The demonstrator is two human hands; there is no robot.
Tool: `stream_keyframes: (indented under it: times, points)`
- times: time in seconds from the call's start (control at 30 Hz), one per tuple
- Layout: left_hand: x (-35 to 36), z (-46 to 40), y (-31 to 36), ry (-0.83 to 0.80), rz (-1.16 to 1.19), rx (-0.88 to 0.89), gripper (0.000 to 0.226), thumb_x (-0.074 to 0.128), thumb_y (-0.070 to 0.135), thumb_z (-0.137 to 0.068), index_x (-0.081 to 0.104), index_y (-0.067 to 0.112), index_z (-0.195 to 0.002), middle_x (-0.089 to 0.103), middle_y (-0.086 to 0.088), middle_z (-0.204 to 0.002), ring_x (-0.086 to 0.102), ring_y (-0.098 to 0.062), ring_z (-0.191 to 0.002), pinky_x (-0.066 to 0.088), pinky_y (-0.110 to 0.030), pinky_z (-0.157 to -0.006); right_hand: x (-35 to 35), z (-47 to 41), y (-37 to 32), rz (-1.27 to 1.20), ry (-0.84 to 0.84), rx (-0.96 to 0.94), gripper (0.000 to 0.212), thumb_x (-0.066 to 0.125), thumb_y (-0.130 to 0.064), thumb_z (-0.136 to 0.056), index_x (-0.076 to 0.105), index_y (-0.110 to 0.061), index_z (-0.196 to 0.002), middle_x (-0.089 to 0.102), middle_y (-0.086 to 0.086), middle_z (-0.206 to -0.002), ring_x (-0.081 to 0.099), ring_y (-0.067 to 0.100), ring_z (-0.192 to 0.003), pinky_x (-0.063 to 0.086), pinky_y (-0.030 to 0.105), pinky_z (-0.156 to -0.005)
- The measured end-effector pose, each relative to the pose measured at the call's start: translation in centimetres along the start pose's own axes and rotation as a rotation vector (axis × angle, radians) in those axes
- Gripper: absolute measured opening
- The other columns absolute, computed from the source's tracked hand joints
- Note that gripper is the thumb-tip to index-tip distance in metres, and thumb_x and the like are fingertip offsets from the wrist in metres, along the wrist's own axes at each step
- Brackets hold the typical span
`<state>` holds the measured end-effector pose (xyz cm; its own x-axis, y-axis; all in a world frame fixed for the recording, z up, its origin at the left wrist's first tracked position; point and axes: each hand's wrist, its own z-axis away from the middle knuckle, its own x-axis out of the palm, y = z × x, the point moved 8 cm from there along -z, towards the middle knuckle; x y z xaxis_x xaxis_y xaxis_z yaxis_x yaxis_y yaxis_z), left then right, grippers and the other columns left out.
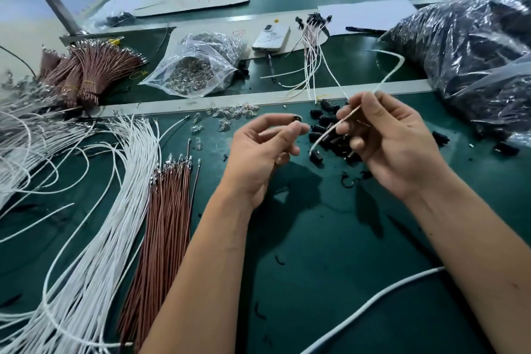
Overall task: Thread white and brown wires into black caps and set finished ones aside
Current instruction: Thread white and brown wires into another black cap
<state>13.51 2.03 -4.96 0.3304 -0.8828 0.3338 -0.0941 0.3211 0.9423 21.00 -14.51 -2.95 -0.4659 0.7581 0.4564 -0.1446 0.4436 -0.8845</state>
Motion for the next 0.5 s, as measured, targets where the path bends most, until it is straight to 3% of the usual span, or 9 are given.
stream_keyframes:
  times: [0.17, 0.37, 0.5]
  points:
    - [1.6, 0.5, -0.6, -0.148, 0.031, -0.071, 0.015, 0.071, 0.015, -0.083, 0.065, 0.012, -0.096, 0.075, -0.02, -0.098, 0.052, -0.011, -0.05, 0.035, -0.012, -0.043, -1.1, 0.2, -0.1, -0.041, 0.115, -0.051, 0.006, 0.065, -0.016, -0.092, 0.066, -0.014, -0.097, 0.076, 0.004, -0.087, 0.075, 0.012, -0.075, 0.05, 0.016, -0.051]
    - [1.7, 0.3, -0.8, -0.134, -0.015, -0.068, 0.019, 0.076, 0.017, -0.076, 0.068, 0.013, -0.093, 0.075, -0.017, -0.087, 0.053, -0.011, -0.05, 0.038, -0.013, -0.044, -1.5, 0.0, -0.2, 0.0, 0.129, -0.067, 0.007, 0.061, -0.007, -0.099, 0.067, -0.01, -0.096, 0.074, 0.006, -0.084, 0.071, 0.015, -0.071, 0.049, 0.018, -0.051]
    - [2.0, 0.2, -1.0, -0.123, -0.143, -0.058, 0.012, 0.076, 0.011, -0.081, 0.069, 0.012, -0.091, 0.076, -0.018, -0.087, 0.053, -0.012, -0.05, 0.043, -0.015, -0.047, -1.4, 0.2, -1.0, 0.094, 0.155, -0.177, 0.005, 0.064, -0.003, -0.099, 0.067, -0.007, -0.099, 0.073, 0.01, -0.085, 0.07, 0.018, -0.071, 0.053, 0.02, -0.054]
